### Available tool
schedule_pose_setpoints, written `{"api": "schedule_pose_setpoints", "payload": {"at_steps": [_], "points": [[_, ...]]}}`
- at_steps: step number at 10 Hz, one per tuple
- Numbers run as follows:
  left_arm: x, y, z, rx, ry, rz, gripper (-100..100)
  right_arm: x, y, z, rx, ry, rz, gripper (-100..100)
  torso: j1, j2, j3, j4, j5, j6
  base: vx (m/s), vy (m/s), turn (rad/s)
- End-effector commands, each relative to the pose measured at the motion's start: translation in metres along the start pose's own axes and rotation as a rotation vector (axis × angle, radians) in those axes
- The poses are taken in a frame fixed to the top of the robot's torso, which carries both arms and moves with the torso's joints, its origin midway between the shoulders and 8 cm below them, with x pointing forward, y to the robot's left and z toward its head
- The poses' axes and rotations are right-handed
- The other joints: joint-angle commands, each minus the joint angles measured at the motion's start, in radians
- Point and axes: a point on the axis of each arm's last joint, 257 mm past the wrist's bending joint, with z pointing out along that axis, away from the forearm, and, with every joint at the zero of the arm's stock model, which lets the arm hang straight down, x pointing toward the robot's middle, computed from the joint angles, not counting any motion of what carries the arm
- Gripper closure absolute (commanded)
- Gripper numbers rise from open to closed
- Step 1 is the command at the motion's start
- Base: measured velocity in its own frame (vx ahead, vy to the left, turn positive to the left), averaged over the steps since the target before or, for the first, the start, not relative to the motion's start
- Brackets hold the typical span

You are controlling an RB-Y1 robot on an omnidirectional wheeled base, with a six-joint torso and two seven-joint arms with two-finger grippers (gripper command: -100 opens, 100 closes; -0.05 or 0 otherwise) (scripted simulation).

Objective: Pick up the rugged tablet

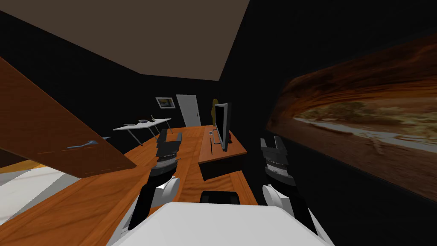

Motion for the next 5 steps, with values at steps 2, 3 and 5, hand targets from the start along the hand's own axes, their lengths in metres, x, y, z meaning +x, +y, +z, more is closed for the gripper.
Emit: {"api": "schedule_pose_setpoints", "payload": {"at_steps": [2,3,5], "points": [[0.013,0.017,-0.001,-0.044,0.069,-0.004,-100,0.0,0.0,0.0,0.0,0.0,0.0,0,0.0,0.0,0.0,0.0,0.0,0.0,-0.002,-0.018,-0.083],[0.018,0.025,-0.002,-0.066,0.092,-0.008,-100,0.0,0.0,0.0,0.0,0.0,0.0,0,-0.001,0.0,0.0,0.0,0.0,0.0,-0.008,-0.026,-0.076],[0.03,0.044,-0.005,-0.118,0.143,-0.016,-100,0.0,0.0,0.0,0.0,0.0,0.0,0,-0.002,0.0,0.0,0.0,0.0,0.0,-0.006,-0.033,-0.098]]}}
